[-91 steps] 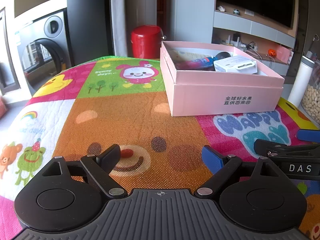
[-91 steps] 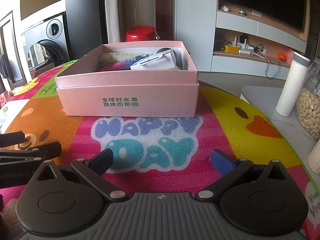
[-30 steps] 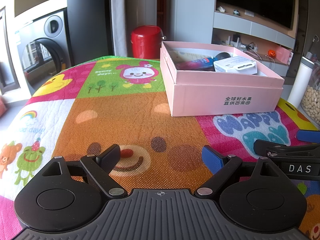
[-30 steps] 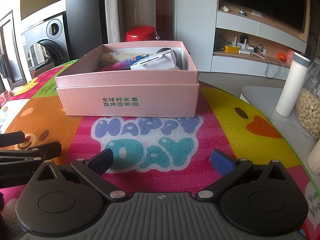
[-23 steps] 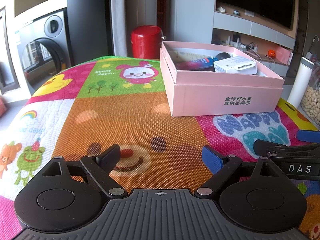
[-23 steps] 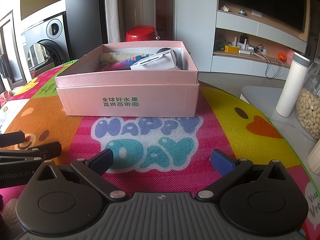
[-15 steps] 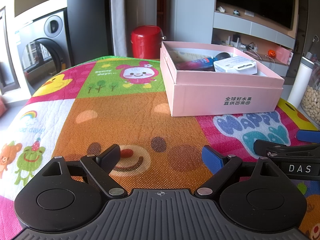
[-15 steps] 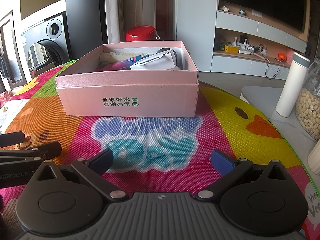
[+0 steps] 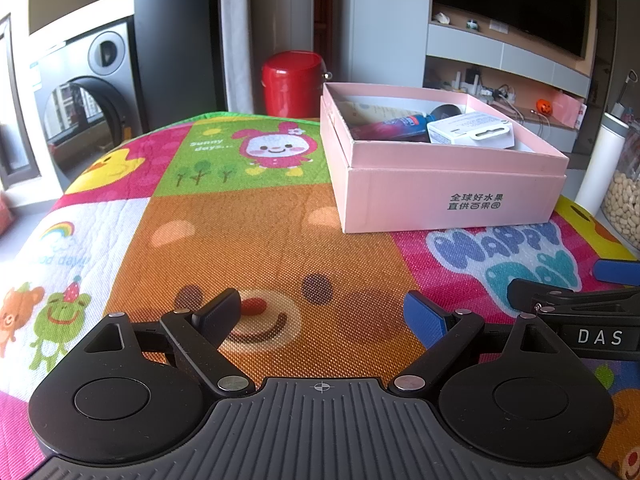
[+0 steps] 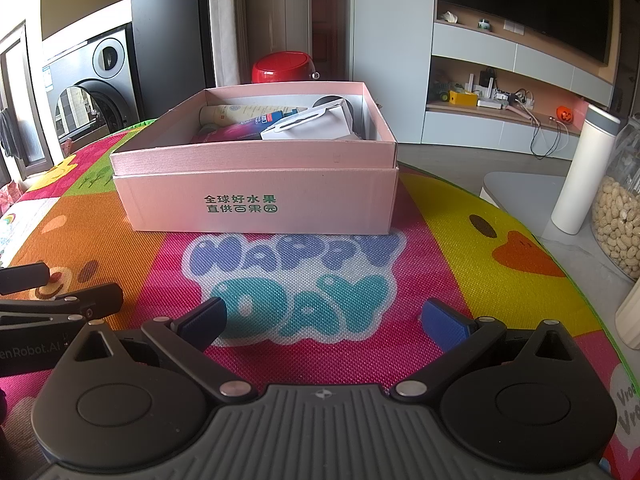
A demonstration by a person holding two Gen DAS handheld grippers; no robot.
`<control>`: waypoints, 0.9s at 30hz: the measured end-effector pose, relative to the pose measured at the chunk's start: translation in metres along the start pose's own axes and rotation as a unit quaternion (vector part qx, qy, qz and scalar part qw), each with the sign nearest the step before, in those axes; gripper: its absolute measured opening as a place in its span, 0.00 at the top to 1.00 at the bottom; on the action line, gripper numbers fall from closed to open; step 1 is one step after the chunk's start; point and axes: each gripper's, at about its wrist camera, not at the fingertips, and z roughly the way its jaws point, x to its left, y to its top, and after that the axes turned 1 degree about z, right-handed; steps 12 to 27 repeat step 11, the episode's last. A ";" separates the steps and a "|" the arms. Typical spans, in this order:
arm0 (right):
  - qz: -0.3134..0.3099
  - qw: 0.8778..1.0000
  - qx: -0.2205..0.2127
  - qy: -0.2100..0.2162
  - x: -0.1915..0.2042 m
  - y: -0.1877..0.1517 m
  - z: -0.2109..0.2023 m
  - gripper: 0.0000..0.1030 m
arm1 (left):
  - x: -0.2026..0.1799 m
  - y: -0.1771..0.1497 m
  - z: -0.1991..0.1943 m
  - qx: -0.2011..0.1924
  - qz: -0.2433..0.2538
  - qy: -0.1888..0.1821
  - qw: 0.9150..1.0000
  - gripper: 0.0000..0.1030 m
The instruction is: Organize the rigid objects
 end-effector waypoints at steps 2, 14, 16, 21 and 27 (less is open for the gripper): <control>0.000 1.000 0.000 0.000 0.000 0.000 0.000 0.00 | 0.000 0.000 0.000 0.000 0.000 0.000 1.000 0.10; 0.000 1.000 0.000 0.000 0.000 0.000 0.000 0.00 | -0.001 0.000 0.000 0.000 0.002 0.001 1.000 0.10; 0.000 1.000 0.000 0.000 0.000 0.000 0.000 0.00 | -0.001 0.000 0.000 0.000 0.002 0.001 1.000 0.10; 0.000 1.000 0.000 0.000 0.000 0.000 0.000 0.00 | -0.001 0.000 0.000 0.000 0.002 0.001 1.000 0.10; 0.000 1.000 0.000 0.000 0.000 0.000 0.000 0.00 | -0.001 0.000 0.000 0.000 0.002 0.001 1.000 0.10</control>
